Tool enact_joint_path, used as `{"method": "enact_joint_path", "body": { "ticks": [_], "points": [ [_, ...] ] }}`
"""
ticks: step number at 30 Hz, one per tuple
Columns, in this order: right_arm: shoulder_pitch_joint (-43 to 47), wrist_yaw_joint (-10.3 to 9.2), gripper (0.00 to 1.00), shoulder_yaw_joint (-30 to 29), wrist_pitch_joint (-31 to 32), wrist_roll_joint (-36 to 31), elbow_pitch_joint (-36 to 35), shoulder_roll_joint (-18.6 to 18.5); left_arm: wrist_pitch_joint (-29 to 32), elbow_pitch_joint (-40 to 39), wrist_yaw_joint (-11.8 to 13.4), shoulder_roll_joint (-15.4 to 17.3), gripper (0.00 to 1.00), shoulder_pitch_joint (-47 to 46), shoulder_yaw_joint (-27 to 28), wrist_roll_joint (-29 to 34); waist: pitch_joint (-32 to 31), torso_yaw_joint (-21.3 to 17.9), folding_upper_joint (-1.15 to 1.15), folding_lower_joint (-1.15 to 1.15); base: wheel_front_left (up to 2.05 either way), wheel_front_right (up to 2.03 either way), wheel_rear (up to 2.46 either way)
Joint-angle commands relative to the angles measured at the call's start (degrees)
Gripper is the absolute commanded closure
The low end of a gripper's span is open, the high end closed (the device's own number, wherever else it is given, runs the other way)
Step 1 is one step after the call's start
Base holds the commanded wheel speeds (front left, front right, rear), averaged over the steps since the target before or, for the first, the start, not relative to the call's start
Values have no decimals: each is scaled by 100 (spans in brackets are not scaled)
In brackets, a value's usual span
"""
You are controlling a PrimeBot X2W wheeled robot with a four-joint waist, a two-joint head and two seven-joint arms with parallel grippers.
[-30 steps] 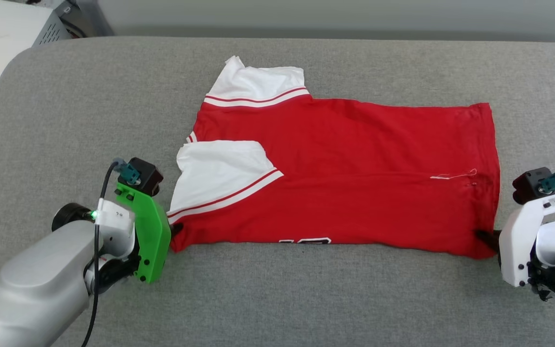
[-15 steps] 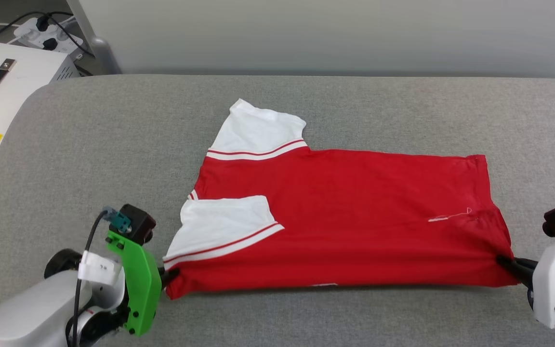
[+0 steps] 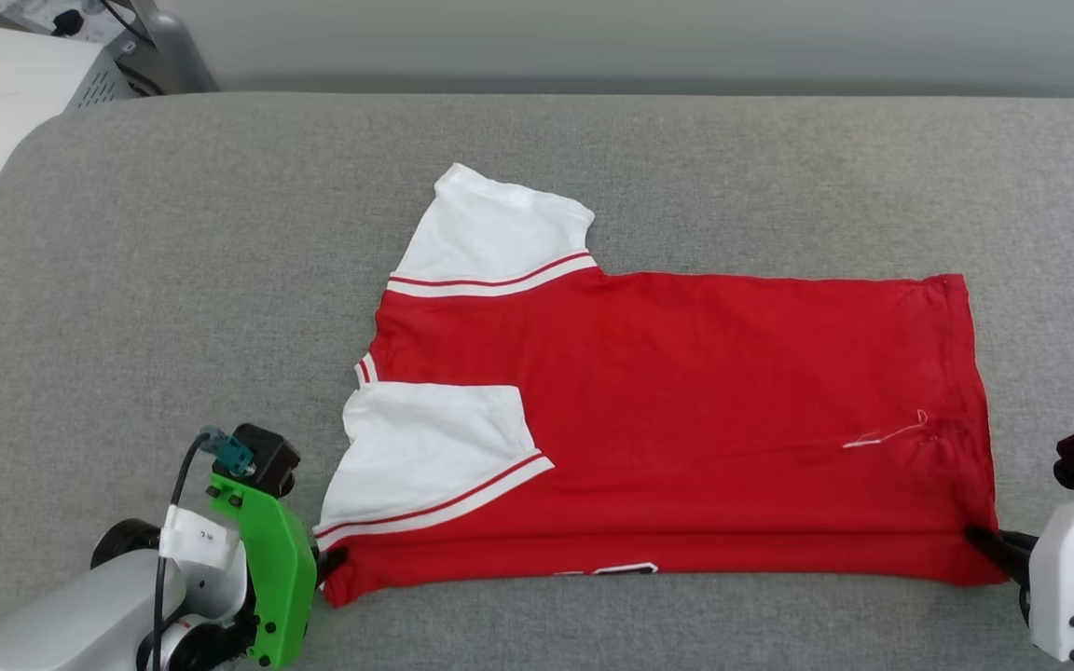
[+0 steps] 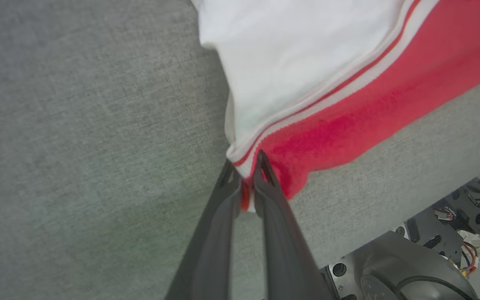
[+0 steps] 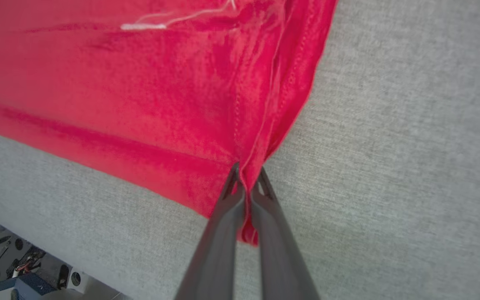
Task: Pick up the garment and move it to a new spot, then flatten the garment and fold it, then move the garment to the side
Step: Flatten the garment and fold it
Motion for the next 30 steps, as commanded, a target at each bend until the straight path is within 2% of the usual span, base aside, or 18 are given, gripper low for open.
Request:
{"method": "enact_joint_path", "body": {
  "ticks": [1, 2, 3, 4, 5, 6, 10, 13, 19, 25, 30],
  "points": [
    [6, -4, 100, -31, 7, -56, 108, 62, 5, 135, -26, -77, 100, 112, -2, -67, 120, -2, 0, 0, 0, 0, 0],
    [4, -4, 99, -26, -1, -57, 150, 106, -4, 199, -46, -111, 100, 124, -6, -80, 125, 5, 0, 0, 0, 0, 0],
    [5, -4, 83, -19, -17, -65, 190, 149, -25, 274, -65, -140, 100, 133, -14, -70, 119, 13, 0, 0, 0, 0, 0],
    [10, -4, 55, -20, -39, -64, 211, 177, -57, 334, -66, -163, 100, 143, -8, -72, 97, 23, 0, 0, 0, 0, 0],
    [24, -4, 5, -35, -85, -59, 219, 206, -109, 390, -69, -180, 67, 154, 10, -79, 53, 36, 0, 0, 0, 0, 0],
    [35, -4, 0, -58, -134, -64, 214, 217, -157, 418, -67, -175, 0, 153, 21, -59, 19, 45, 0, 0, 0, 0, 0],
    [123, -4, 0, -252, -493, -164, 71, 247, -420, 392, -24, -53, 0, 60, 142, 67, -188, 99, 0, 0, 0, 0, 0],
    [146, -4, 0, -602, -1074, -414, -124, 331, -724, 244, 53, 99, 0, -115, 327, 220, -320, 101, 0, 0, 0, 0, 0],
    [49, -4, 0, -1300, -2321, -1136, -414, 920, -1276, 87, 295, 258, 0, -644, 727, 592, -326, -46, 0, 0, 0, 0, 0],
    [-103, -4, 0, -1647, -3113, -1728, -821, 1500, -1576, 195, 380, 49, 0, -1392, 1098, 816, 13, -318, 0, 0, 0, 0, 0],
    [-159, -4, 0, -1599, -3346, -1993, -1195, 1867, -1659, 616, 289, -395, 0, -2241, 1305, 1000, 446, -571, 0, 0, 0, 0, 0]
  ]
}}
